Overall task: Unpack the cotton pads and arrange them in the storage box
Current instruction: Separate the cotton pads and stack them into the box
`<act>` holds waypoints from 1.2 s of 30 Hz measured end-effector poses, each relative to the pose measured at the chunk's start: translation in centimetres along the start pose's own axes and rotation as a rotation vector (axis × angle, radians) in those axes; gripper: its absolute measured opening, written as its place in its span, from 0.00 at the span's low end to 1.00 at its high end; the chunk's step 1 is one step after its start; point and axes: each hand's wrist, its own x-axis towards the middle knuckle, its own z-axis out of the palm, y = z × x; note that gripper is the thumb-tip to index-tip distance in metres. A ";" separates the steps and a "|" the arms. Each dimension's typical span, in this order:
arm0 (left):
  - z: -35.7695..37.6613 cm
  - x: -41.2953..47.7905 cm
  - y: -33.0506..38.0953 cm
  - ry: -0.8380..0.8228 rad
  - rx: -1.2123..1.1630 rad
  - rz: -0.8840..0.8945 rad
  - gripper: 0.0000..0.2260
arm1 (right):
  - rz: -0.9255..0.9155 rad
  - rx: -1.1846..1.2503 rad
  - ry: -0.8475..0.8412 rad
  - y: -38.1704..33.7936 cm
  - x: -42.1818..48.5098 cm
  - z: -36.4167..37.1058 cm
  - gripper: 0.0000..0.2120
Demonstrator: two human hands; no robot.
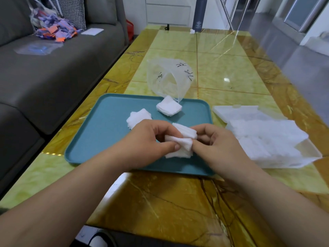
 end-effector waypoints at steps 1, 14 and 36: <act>0.0 0.1 -0.1 0.027 -0.013 -0.001 0.06 | 0.003 0.006 -0.019 0.0 0.0 0.0 0.10; 1.0 0.6 -0.9 0.153 0.029 0.044 0.07 | -0.003 0.052 -0.152 0.0 0.0 -0.1 0.19; 2.4 0.8 -0.3 0.068 0.347 -0.024 0.09 | -0.050 -0.284 0.126 1.3 0.0 2.4 0.23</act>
